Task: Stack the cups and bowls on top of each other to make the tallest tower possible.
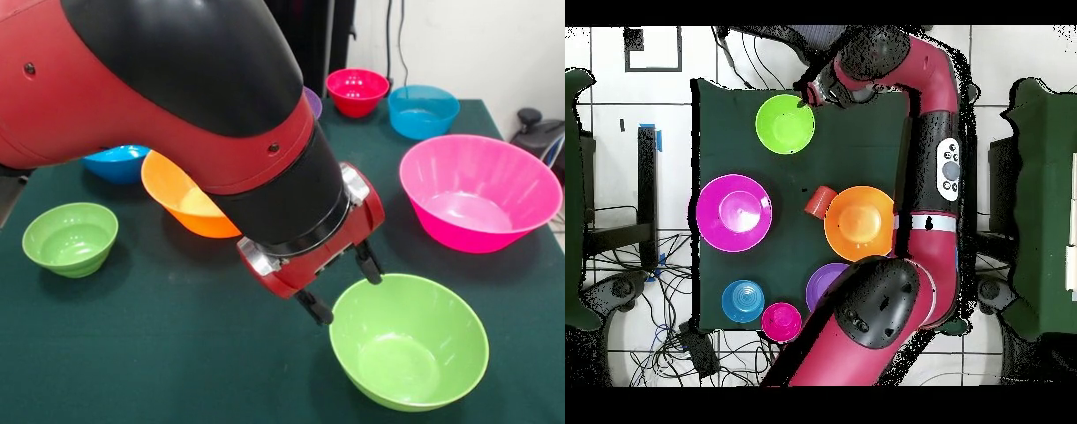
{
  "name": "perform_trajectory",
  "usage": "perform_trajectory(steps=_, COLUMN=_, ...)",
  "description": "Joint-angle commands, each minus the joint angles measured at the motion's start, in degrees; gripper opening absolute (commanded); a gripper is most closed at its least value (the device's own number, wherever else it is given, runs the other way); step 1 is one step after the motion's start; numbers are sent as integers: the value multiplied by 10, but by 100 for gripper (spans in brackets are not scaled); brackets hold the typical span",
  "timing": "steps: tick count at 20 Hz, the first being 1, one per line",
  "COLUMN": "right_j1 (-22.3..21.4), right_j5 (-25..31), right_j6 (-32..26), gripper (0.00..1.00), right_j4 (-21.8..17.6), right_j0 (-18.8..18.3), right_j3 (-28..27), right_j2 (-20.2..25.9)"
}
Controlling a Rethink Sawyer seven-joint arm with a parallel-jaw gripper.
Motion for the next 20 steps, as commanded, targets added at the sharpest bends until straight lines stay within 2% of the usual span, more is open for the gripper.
perform_trajectory(steps=1, right_j1=20, right_j5=58, right_j6=-141, gripper=100, right_j4=-59, right_j0=26, right_j3=-42, right_j2=-8)
perform_trajectory(steps=7, right_j1=25, right_j5=75, right_j6=-146, gripper=100, right_j4=-66, right_j0=27, right_j3=-63, right_j2=2)
perform_trajectory(steps=11, right_j1=27, right_j5=87, right_j6=-150, gripper=100, right_j4=-86, right_j0=28, right_j3=-85, right_j2=15)
perform_trajectory(steps=14, right_j1=27, right_j5=89, right_j6=-167, gripper=100, right_j4=-93, right_j0=28, right_j3=-85, right_j2=19)
perform_trajectory(steps=20, right_j1=34, right_j5=100, right_j6=-163, gripper=100, right_j4=-119, right_j0=34, right_j3=-95, right_j2=25)
